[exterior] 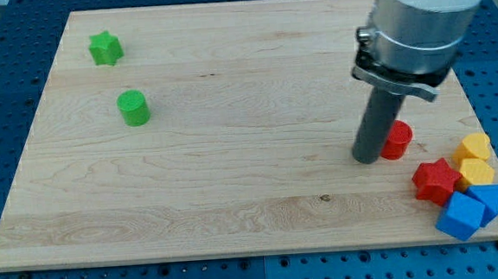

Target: Put the red circle on the left side of heart

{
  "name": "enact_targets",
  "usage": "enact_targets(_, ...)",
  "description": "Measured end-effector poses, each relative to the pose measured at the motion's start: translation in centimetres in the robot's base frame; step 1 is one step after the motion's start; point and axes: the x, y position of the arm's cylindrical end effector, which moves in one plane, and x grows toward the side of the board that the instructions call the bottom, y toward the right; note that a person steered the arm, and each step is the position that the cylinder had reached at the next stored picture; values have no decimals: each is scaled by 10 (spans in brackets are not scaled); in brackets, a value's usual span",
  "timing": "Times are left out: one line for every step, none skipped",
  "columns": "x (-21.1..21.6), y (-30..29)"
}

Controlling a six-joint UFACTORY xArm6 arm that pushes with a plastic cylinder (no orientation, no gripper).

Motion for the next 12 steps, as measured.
enact_targets(-18, -35)
enact_targets(-46, -26)
enact_targets(-39, -5)
enact_targets(-30, 5)
enact_targets(-29, 30)
enact_targets(-20, 37)
enact_targets(-17, 44)
enact_targets(-17, 55)
enact_targets(-17, 58)
enact_targets(-17, 58)
enact_targets(-17, 51)
enact_targets(-17, 45)
